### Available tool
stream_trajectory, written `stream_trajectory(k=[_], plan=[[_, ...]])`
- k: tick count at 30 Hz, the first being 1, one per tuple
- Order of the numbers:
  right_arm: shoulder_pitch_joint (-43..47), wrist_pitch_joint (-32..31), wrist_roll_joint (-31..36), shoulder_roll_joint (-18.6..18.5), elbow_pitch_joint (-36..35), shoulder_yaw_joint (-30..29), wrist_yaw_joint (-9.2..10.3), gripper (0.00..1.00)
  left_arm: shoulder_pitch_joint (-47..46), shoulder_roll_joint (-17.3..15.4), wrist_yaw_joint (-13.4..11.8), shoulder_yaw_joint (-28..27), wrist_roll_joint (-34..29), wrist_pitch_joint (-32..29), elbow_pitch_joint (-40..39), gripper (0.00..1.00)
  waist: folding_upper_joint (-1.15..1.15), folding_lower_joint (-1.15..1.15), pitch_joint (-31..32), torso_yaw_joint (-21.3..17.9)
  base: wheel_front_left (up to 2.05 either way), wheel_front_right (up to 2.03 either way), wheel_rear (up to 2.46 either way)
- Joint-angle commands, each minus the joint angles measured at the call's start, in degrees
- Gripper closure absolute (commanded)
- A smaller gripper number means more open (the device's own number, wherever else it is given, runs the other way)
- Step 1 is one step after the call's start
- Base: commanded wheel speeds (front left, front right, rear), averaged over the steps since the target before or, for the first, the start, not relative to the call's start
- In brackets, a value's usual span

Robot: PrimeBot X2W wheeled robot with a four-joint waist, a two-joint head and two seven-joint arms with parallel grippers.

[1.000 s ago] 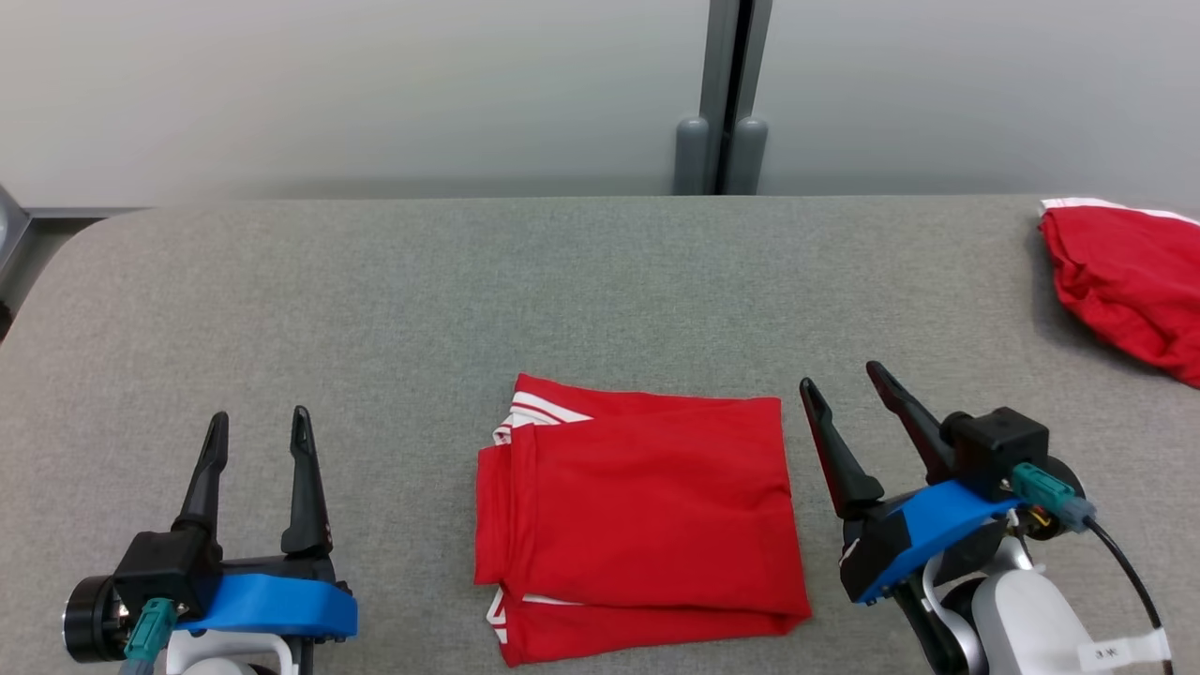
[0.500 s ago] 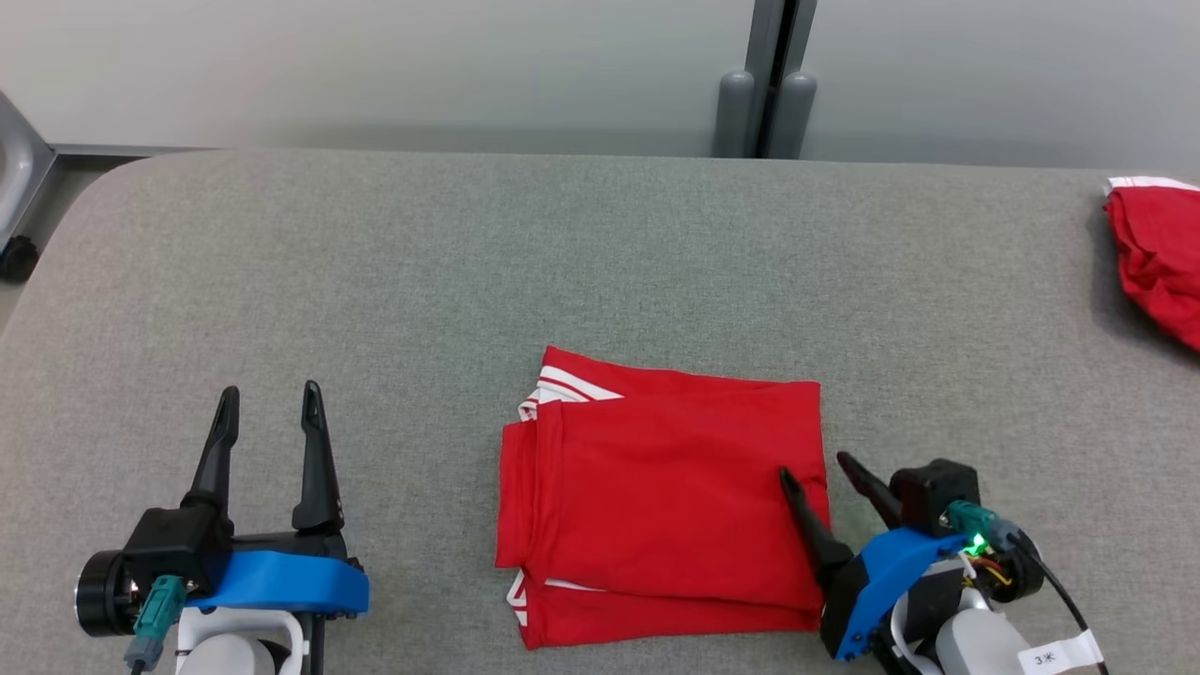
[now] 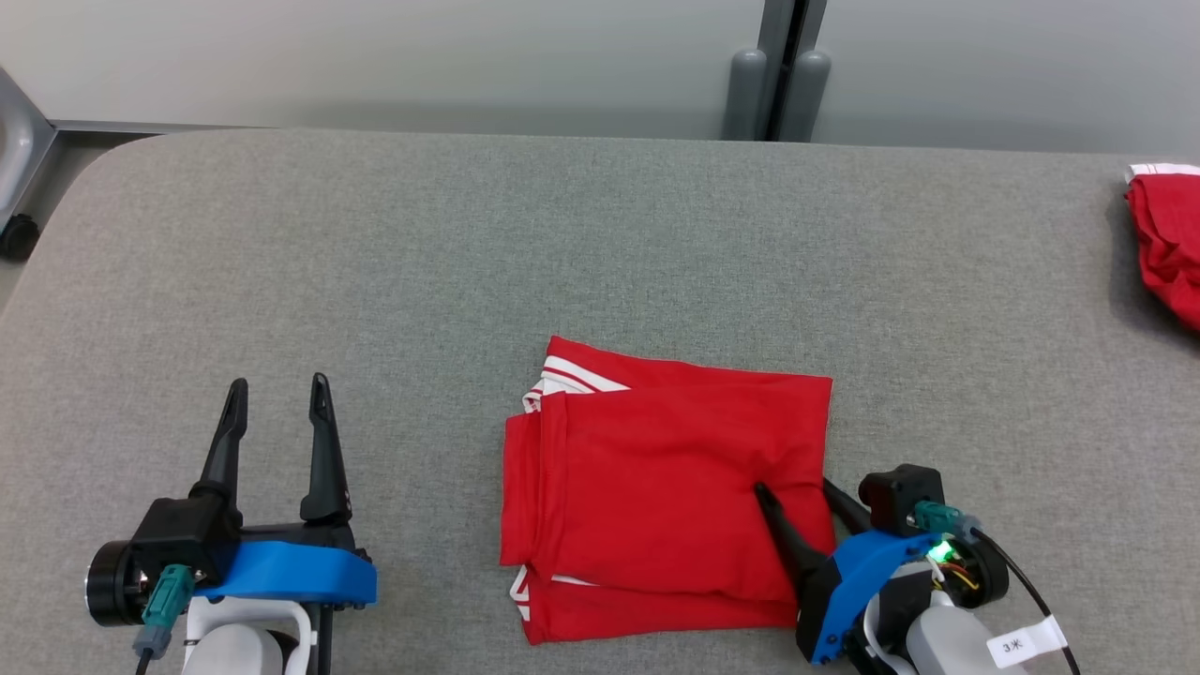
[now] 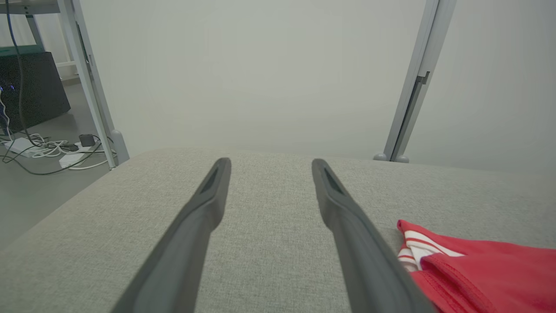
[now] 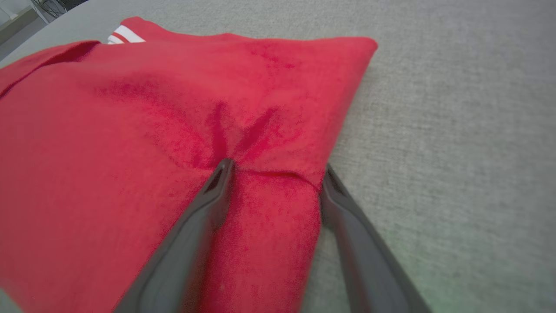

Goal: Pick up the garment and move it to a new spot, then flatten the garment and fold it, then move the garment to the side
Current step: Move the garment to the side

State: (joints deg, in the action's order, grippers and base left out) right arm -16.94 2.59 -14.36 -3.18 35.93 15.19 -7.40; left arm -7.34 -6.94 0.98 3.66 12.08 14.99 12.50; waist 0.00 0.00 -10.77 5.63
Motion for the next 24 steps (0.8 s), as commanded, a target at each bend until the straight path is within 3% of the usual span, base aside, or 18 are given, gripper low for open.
stream_trajectory(k=[1, 6, 24], plan=[[-0.2, -0.8, -0.7, 0.4, 1.6, 1.4, -0.18, 1.0, -0.9, 0.2, 0.1, -0.3, -0.4, 0.3, 0.0, 0.0, 0.0, 0.0, -0.1, 0.0, 0.0, 0.0, 0.0], [-4.5, 2.5, -1.3, -0.6, 2.3, 1.5, -0.1, 1.0, -0.9, 0.6, 0.0, -0.8, -0.6, 0.3, -0.4, 0.0, 0.0, 0.0, -0.7, -0.9, 0.0, 0.0, 0.0], [-12.8, 5.2, -2.1, -15.4, -5.4, 0.1, -0.1, 1.0, -7.0, 1.3, 1.0, -1.9, -2.9, 0.3, -5.1, 0.0, 0.0, 0.0, -10.2, -11.9, 0.0, 0.0, 0.0]])
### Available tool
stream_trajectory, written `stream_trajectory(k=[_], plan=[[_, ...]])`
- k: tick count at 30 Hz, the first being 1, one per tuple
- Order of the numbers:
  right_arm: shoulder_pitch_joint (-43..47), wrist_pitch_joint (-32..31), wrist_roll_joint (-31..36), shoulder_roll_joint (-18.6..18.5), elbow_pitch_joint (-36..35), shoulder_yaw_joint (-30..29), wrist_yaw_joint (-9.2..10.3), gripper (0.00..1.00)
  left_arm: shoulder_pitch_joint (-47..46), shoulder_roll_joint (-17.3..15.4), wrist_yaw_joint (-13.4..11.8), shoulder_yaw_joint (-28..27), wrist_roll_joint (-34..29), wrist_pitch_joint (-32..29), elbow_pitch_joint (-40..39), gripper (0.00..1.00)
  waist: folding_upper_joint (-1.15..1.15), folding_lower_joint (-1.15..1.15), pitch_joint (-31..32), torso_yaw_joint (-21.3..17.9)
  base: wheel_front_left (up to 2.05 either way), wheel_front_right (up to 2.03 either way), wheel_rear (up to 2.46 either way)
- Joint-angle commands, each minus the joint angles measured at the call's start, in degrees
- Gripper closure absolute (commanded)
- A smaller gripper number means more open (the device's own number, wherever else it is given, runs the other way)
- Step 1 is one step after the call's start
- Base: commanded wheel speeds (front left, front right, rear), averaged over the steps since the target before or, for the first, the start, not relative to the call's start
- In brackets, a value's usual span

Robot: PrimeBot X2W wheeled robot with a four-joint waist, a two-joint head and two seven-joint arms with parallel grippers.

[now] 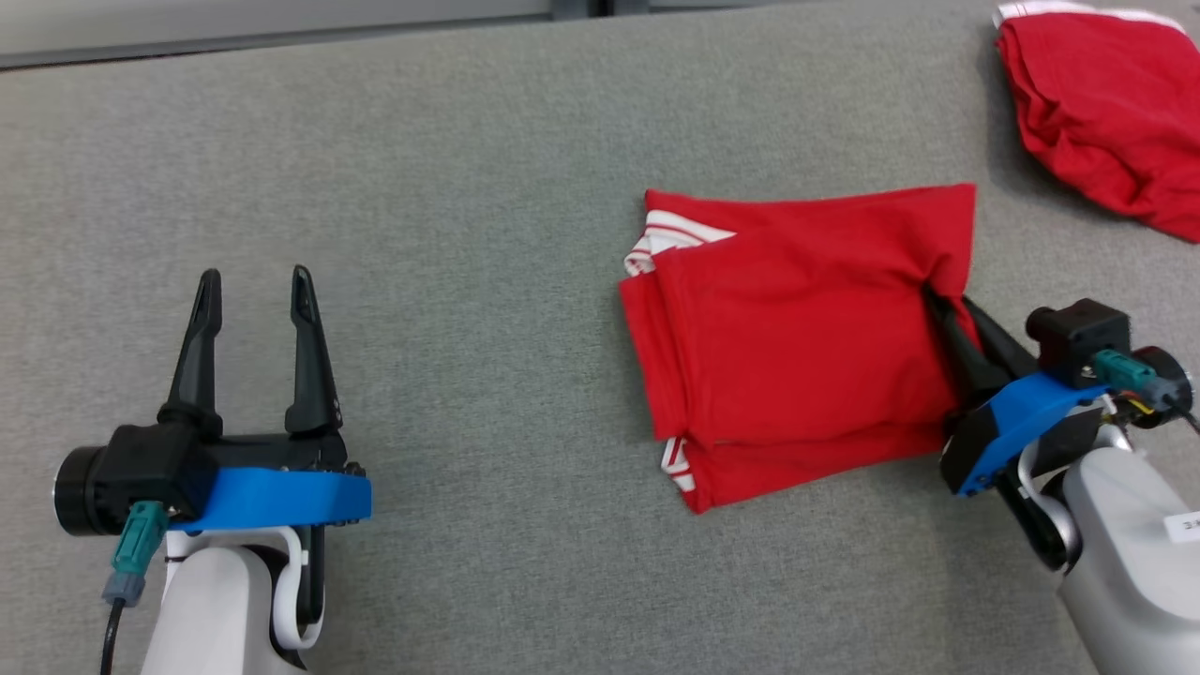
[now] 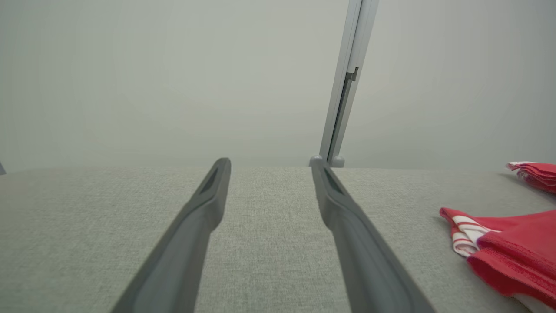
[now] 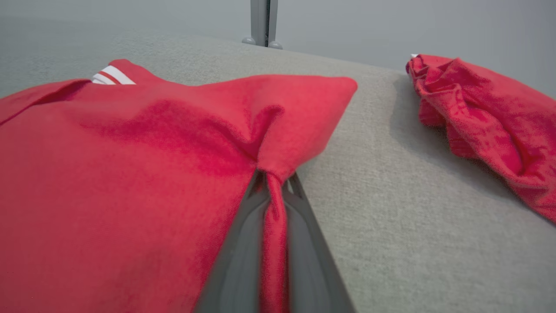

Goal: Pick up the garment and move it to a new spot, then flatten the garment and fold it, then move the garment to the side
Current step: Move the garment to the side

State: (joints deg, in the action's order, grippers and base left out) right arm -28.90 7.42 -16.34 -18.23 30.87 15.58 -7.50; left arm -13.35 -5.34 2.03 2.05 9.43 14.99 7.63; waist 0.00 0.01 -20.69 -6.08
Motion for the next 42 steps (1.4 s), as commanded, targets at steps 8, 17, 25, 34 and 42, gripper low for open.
stream_trajectory(k=[8, 17, 25, 34, 42], plan=[[-2.8, 1.3, -0.2, -2.1, -2.7, -2.2, -0.01, 1.0, -3.2, -0.2, 0.7, 0.0, -1.3, 0.3, -0.2, 0.0, 0.0, -0.01, -2.5, -0.9, 0.0, 0.0, 0.0], [-15.4, -2.4, 0.9, -7.5, -2.8, -1.0, -0.01, 1.0, -4.6, 0.7, 1.4, 0.9, -1.5, 0.2, -0.8, 0.0, 0.0, -0.01, -4.3, 2.0, 0.0, 0.0, 0.0], [-21.5, -4.7, -0.3, -17.4, -0.1, -3.2, 0.0, 1.0, -6.4, 1.1, 1.3, 1.4, -2.2, 0.2, -2.4, 0.0, 0.0, -0.01, -8.7, 2.8, 0.0, 0.0, 0.0], [-25.9, -6.1, -2.7, -27.9, 6.2, -5.3, 0.0, 1.0, -8.5, 0.8, 1.8, 1.9, -3.3, 0.3, -3.5, 0.0, 0.0, -0.01, -11.8, 2.6, 0.0, 0.0, 0.0], [-29.1, -7.9, -2.4, -32.1, 11.1, -4.2, 0.0, 1.0, -9.1, 0.9, 1.8, 2.5, -3.7, 0.3, -4.0, 0.0, 0.0, -0.01, -13.0, 2.8, 0.0, 0.0, 0.0]])
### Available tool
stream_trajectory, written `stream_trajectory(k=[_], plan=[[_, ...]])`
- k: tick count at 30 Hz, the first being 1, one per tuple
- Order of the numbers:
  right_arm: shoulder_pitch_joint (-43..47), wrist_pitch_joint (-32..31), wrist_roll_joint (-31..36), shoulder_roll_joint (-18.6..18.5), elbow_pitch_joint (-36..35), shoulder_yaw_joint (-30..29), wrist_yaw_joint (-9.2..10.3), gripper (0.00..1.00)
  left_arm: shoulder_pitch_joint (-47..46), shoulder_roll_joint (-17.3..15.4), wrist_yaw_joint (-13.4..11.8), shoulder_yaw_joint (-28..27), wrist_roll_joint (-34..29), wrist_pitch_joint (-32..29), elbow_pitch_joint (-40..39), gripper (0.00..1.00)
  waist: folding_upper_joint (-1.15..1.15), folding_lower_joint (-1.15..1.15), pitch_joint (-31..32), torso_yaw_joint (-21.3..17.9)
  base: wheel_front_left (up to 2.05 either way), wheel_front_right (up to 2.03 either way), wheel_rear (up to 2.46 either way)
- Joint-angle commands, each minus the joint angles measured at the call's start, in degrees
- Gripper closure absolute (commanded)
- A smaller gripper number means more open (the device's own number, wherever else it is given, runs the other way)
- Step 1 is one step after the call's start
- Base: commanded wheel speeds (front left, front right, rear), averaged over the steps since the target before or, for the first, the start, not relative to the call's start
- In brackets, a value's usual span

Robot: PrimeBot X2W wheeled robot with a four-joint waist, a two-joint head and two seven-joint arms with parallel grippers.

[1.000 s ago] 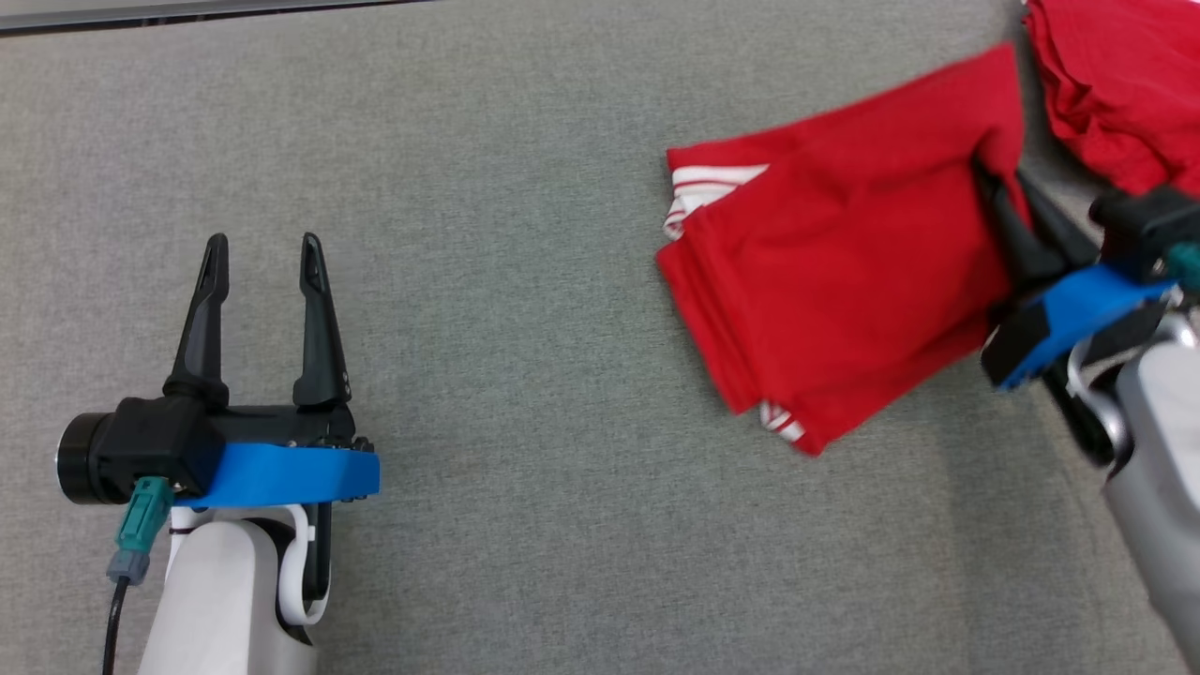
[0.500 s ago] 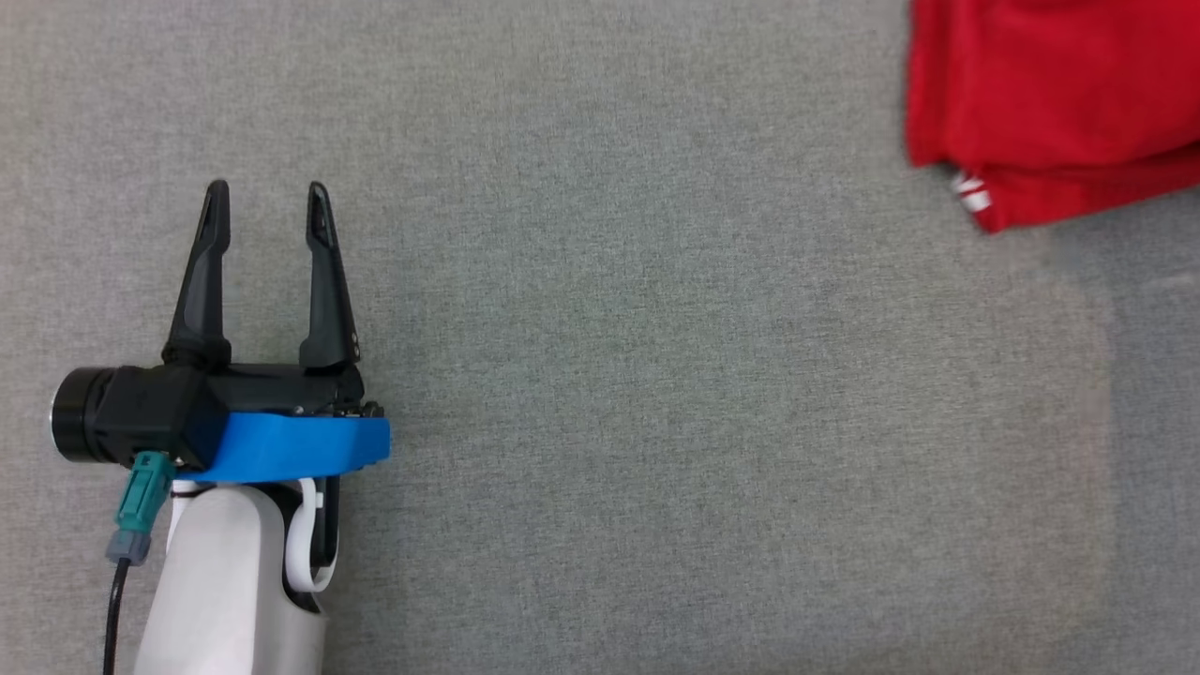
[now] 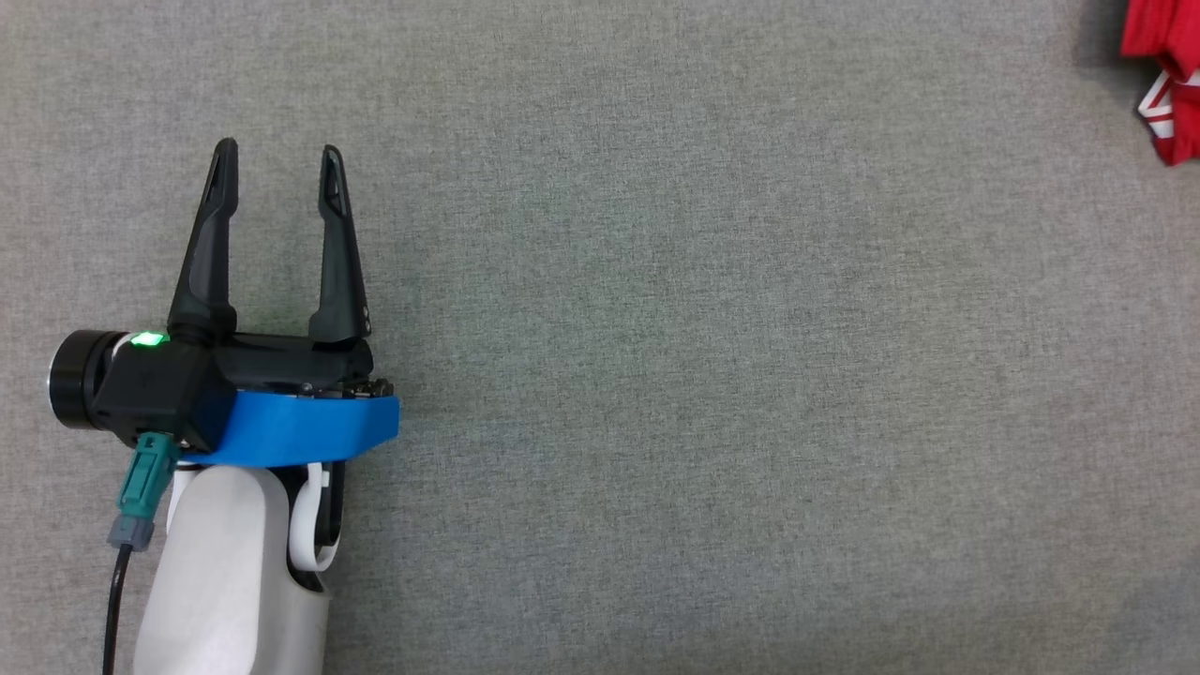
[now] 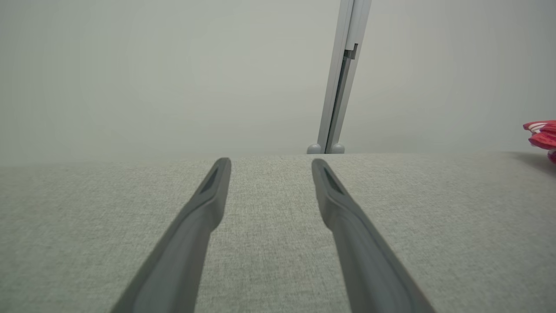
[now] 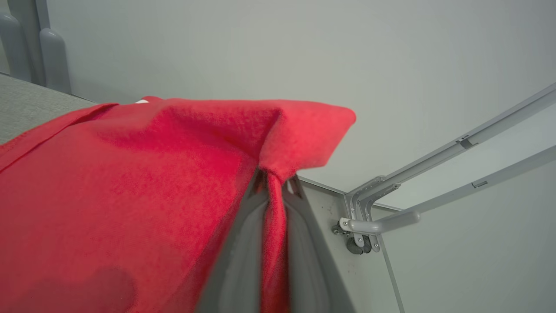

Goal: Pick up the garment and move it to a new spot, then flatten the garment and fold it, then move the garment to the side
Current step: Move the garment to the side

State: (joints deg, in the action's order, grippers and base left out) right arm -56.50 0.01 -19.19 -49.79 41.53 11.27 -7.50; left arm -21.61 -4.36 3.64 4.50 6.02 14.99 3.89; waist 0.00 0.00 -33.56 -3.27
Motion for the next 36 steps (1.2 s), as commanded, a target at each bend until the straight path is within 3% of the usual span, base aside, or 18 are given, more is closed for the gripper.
stream_trajectory(k=[1, 3, 4, 5, 14, 21, 36], plan=[[-1.8, -0.7, 0.6, -0.5, 0.9, 0.2, 0.0, 1.0, -0.9, -0.1, 0.2, 0.0, -0.3, 0.3, -0.3, 0.0, 0.0, 0.0, -0.2, -0.1, 0.0, 0.0, 0.0], [-2.1, -1.1, 0.5, -0.4, 1.5, 0.0, 0.0, 1.0, -1.0, -0.1, 0.2, 0.0, -0.3, 0.2, -0.3, 0.0, 0.0, 0.0, -0.3, -0.1, 0.0, 0.0, 0.0], [-2.6, -1.1, 0.6, -0.3, 2.0, -0.4, 0.0, 0.82, -1.1, -0.1, 0.1, 0.0, -0.3, 0.2, -0.3, 0.0, 0.0, 0.0, -0.4, -0.1, 0.0, 0.0, 0.0], [-2.7, -1.4, 0.9, -0.1, 2.5, -0.6, 0.0, 0.0, -1.1, -0.1, 0.1, 0.0, -0.3, 0.2, -0.3, 0.0, 0.0, 0.0, -0.5, -0.1, 0.0, 0.0, 0.0], [-3.3, 0.3, 4.4, 2.4, 5.6, -3.2, 0.0, 0.0, -0.2, 0.1, -0.2, -0.9, 0.4, 0.3, 0.6, 0.0, 0.0, 0.0, 1.0, -0.1, 0.0, 0.0, 0.0], [-0.3, 5.6, 6.0, 6.2, 5.0, -3.9, 0.0, 0.0, 2.8, -0.2, -0.5, -2.6, 1.0, 0.3, 1.7, 0.0, 0.0, 0.0, 6.6, -0.2, 0.0, 0.0, 0.0], [9.4, 13.9, 2.0, 21.1, -1.4, 3.1, -0.01, 0.0, 11.5, -0.5, -0.6, -5.1, 2.0, 0.2, 4.3, 0.0, 0.0, 0.0, 19.7, 0.9, 0.0, 0.0, 0.0]])
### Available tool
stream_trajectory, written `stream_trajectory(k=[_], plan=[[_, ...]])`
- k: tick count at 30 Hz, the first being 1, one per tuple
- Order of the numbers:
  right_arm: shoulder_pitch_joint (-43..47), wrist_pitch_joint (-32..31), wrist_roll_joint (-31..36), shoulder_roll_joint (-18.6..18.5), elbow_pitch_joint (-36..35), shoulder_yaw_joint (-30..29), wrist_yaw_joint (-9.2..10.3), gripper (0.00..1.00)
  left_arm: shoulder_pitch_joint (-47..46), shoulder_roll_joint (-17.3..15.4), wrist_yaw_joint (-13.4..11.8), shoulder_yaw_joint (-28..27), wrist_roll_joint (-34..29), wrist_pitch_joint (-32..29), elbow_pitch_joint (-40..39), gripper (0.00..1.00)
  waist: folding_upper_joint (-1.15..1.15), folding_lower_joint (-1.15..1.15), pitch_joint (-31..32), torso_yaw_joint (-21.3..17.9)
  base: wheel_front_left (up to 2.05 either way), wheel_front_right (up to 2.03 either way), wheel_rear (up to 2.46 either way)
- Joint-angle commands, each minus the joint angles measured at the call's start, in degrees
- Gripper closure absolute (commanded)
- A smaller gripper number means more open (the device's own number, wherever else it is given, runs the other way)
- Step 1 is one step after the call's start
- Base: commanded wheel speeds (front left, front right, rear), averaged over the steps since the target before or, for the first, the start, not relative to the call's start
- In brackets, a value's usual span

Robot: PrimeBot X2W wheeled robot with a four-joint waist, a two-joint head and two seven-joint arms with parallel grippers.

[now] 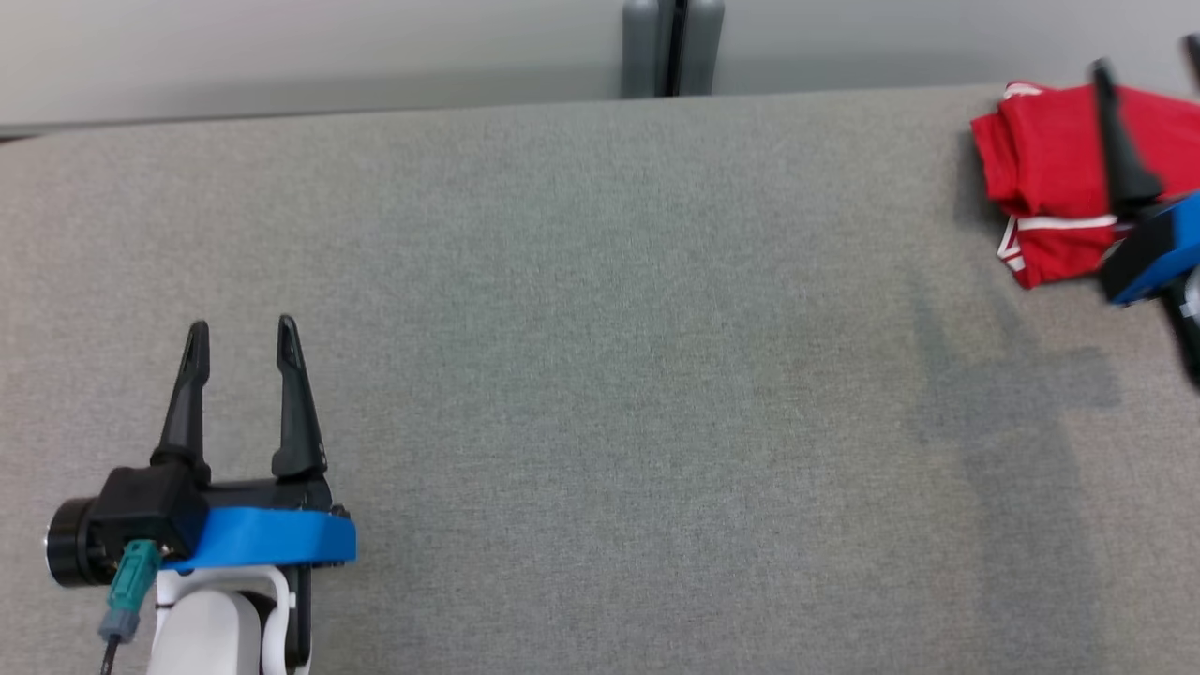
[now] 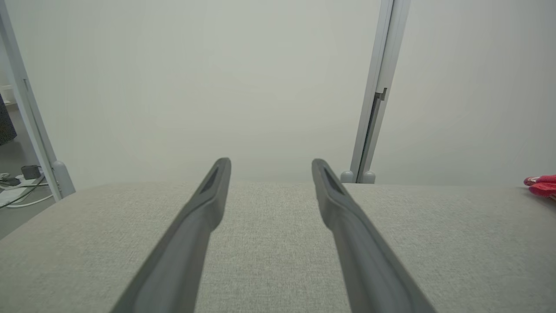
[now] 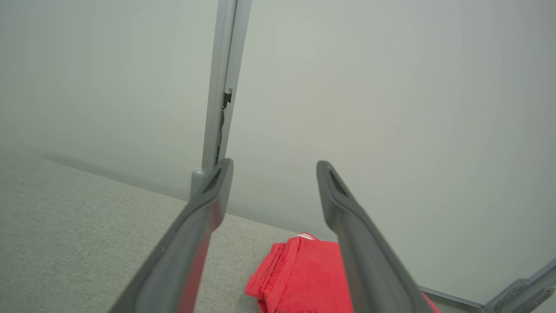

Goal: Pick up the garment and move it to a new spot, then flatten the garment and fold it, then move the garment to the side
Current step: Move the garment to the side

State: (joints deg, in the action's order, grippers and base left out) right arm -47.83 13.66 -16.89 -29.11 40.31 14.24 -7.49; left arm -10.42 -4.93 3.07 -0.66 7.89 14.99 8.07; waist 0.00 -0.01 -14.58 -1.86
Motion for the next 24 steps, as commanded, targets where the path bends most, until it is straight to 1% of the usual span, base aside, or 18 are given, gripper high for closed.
stream_trajectory(k=[1, 6, 11, 19, 24], plan=[[1.6, 0.4, -0.5, 1.4, -0.6, 0.6, -0.02, 0.0, 0.8, 0.0, 0.0, 0.0, 0.1, 0.3, 0.3, 0.0, 0.0, 0.01, 1.4, -0.5, 0.0, 0.0, 0.0], [6.2, 1.1, -1.1, 5.8, -3.6, 1.8, -0.02, 0.0, 3.0, 0.2, 0.1, 0.0, 0.6, 0.2, 1.5, 0.0, 0.0, 0.01, 4.6, 0.1, 0.0, 0.0, 0.0], [13.0, 1.3, -1.0, 9.2, -7.2, 0.9, -0.02, 0.0, 4.4, 0.2, 0.3, 0.3, 0.9, 0.2, 2.9, 0.0, 0.0, 0.01, 7.3, 1.0, 0.0, 0.0, 0.0], [25.0, 0.2, -0.1, 13.3, -14.3, -3.1, -0.02, 0.0, 6.7, -0.2, -0.1, 0.2, 1.4, 0.2, 4.1, 0.0, 0.0, 0.01, 11.2, 1.1, 0.0, 0.0, 0.0], [31.8, -1.7, 1.4, 15.6, -20.8, -6.7, -0.02, 0.0, 7.8, -0.4, -0.3, 0.3, 1.8, 0.0, 4.2, 0.0, 0.0, 0.01, 12.0, 0.8, 0.0, 0.0, 0.0]])
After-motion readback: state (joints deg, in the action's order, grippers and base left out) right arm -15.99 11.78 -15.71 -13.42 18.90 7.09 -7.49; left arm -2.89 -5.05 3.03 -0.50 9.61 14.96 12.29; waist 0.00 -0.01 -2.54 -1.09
